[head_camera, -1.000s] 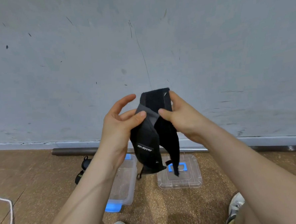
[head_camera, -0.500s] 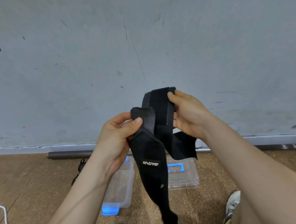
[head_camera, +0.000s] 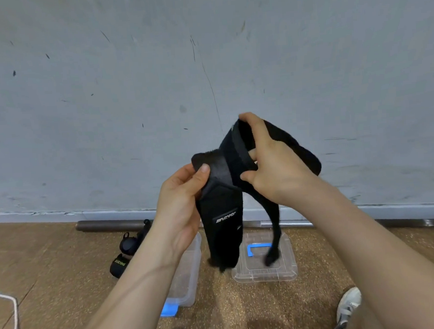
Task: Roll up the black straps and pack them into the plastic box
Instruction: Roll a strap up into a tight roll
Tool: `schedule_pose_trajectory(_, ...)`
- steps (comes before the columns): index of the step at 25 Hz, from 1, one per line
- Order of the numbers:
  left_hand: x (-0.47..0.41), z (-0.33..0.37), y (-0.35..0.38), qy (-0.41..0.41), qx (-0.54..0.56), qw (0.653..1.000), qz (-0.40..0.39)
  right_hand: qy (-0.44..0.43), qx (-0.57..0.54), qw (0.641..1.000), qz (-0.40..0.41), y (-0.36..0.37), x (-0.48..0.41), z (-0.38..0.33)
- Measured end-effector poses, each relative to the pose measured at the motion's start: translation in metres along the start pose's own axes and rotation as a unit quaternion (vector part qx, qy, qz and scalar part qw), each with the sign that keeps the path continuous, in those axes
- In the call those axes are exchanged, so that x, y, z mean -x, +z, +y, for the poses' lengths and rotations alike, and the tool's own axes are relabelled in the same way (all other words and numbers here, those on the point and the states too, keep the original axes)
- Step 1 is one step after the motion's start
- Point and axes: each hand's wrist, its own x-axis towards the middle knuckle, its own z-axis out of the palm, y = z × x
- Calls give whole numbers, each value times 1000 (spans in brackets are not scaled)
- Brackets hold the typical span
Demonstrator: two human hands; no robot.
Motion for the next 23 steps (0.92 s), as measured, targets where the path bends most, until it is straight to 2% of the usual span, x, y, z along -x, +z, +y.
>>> schedule_pose_trajectory(2,0,1,3,1,19,1000,-10,-16,7,999,-32,-2,5,-5)
schedule_pose_trajectory(4,-1,-1,6,6,8,1000,-6,5,-102,995,-20,7,6,-5)
schedule_pose_trajectory(6,-3,-3,8,17,-13,1000,21,58,-238,969,-13,16,7,-5)
schedule_pose_trajectory(8,-6,-3,8,24,-13,998,55,94,-317,943,-24,16,8,-6)
schedule_pose_trajectory(10,-7,-2,8,27,-6,997,70,93,-366,926,-32,15,10,-7)
schedule_pose_trajectory(12,-6,-2,10,32,-12,997,73,87,-385,919,-27,16,11,-8)
schedule_pose_trajectory(17,-4,-2,10,56,-20,991,120,62,-352,934,1,29,16,-17)
schedule_pose_trajectory(23,-6,-7,8,63,-53,984,158,64,-347,933,71,42,21,-24)
